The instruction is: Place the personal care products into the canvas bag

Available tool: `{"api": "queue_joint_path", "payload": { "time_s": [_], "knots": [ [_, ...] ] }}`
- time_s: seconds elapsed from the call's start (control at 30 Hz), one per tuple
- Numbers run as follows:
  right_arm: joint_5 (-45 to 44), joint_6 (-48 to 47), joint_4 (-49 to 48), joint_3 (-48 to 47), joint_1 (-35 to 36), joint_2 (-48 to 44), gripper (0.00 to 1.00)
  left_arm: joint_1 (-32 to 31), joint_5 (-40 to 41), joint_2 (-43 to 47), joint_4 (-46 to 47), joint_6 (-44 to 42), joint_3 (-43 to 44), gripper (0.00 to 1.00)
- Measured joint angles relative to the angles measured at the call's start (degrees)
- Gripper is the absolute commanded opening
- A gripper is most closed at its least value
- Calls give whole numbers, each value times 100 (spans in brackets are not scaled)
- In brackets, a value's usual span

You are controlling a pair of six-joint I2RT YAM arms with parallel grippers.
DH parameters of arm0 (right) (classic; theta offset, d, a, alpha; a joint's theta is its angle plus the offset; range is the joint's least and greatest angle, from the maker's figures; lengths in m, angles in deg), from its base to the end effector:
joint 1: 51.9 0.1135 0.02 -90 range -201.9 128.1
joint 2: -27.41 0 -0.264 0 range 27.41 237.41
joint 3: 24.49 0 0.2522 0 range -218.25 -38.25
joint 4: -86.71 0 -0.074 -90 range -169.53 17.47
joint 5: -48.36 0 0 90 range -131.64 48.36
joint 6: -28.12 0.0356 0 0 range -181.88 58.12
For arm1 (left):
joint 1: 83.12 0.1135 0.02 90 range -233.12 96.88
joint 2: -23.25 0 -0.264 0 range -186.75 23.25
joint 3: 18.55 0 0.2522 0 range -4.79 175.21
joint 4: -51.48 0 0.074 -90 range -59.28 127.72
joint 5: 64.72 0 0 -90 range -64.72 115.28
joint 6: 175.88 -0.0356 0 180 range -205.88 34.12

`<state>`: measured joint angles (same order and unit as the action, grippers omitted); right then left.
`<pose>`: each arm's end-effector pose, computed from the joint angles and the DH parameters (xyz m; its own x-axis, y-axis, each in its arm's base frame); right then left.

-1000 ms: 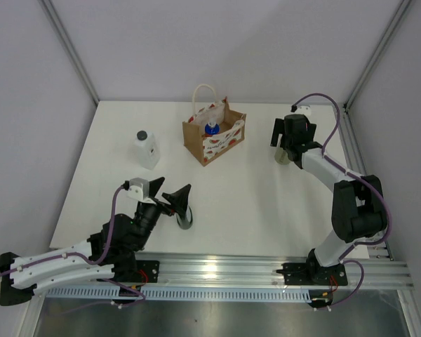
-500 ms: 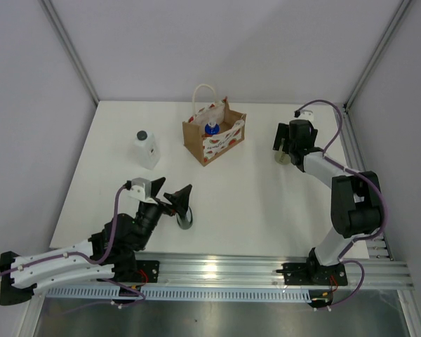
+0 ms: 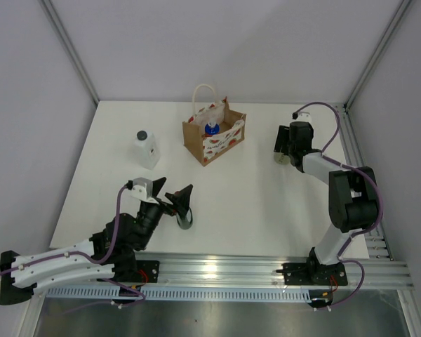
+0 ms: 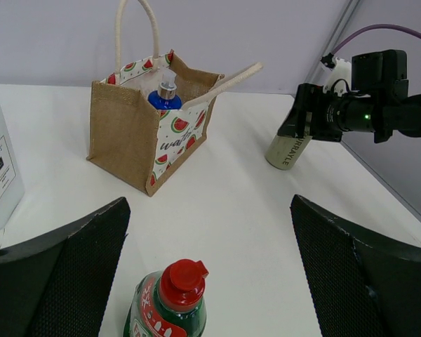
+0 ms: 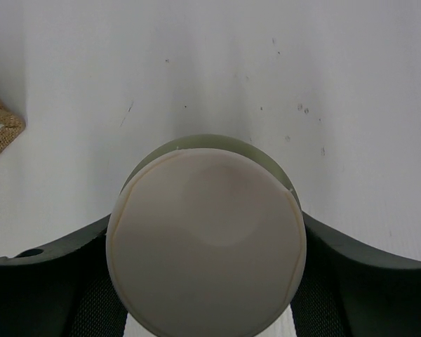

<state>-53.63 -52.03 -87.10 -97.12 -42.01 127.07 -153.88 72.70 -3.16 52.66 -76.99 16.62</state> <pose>0.3756 0.0580 0.1995 -0.5312 0.0772 -0.8437 0.0955 0.9949 0.0310 0.0674 -0.1136 0.2863 -0.0056 -0.3013 -0.9535 0.4038 0.8716 -0.2778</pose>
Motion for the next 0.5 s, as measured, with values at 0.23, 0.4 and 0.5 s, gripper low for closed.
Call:
{"api": "queue_joint_path", "payload": {
  "time_s": [0.23,0.4,0.5],
  "knots": [
    [181,-44,144,0,13,-92,0,-2,0,0,2,0,0,99],
    [142,-59,966,-264,247,-372,0,-2,0,0,2,0,0,99],
    [-52,-129,1445,-758,597,-595,0,-2,0,11,0,2,0,99]
  ]
}}
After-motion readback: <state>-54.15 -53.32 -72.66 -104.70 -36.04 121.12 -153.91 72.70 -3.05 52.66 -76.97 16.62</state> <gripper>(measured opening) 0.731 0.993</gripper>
